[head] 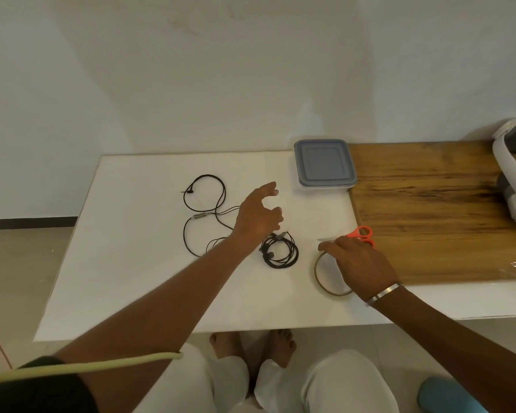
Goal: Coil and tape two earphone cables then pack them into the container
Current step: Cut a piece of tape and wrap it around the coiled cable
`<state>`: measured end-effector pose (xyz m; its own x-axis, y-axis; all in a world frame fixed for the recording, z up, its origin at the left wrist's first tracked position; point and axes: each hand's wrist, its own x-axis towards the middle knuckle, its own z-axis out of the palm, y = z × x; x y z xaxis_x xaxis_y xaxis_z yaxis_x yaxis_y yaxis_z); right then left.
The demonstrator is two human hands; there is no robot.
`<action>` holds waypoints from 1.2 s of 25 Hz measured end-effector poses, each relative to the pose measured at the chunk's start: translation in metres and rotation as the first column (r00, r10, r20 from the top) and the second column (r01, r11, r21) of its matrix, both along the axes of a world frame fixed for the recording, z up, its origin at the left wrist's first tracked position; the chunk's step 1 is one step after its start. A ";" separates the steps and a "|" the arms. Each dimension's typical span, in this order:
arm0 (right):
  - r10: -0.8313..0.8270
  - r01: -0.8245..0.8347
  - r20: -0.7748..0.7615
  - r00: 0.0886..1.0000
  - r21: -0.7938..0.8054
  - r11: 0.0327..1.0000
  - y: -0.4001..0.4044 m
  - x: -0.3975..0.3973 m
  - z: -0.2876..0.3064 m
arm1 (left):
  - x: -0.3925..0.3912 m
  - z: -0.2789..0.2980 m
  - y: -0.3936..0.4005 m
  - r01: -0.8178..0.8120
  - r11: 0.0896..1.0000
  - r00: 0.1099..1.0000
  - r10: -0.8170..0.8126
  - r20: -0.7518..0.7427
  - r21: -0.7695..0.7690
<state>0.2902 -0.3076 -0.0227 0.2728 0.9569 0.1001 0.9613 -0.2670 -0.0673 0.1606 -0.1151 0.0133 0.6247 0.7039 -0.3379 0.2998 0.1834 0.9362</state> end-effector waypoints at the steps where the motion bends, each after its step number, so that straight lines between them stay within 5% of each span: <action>1: 0.023 -0.023 -0.016 1.000 0.012 1.000 0.001 0.000 -0.003 | -0.005 0.002 0.003 0.036 0.999 0.999 -0.036 0.011 0.027; 5: 0.026 -0.020 -0.191 0.981 0.033 0.999 0.005 -0.003 0.001 | -0.025 0.011 0.005 0.205 0.976 0.977 -0.208 0.035 0.078; 7: -0.028 0.091 -0.410 0.912 0.133 0.987 0.020 -0.009 0.012 | -0.032 0.015 0.003 0.250 0.966 0.965 -0.254 0.065 0.068; 11: -0.146 0.468 -0.893 0.426 0.080 0.880 0.066 -0.026 0.042 | -0.040 0.020 -0.002 0.287 0.957 0.950 -0.290 0.116 0.046; 13: -0.165 0.498 -0.940 0.297 0.005 0.867 0.083 -0.032 0.050 | -0.042 0.021 -0.002 0.293 0.956 0.945 -0.291 0.147 0.013; 20: -0.258 0.419 -0.964 0.059 -0.211 0.883 0.106 -0.041 0.070 | -0.044 0.019 -0.002 0.236 0.965 0.946 -0.255 0.199 0.113; 27: -0.214 0.418 -0.975 -0.057 -0.218 0.882 0.102 -0.042 0.073 | -0.047 0.012 0.004 0.240 0.936 0.945 -0.286 0.159 0.258; 30: -0.237 0.419 -0.972 -0.007 -0.218 0.882 0.102 -0.042 0.072 | -0.046 0.010 0.006 0.263 0.925 0.942 -0.307 0.135 0.273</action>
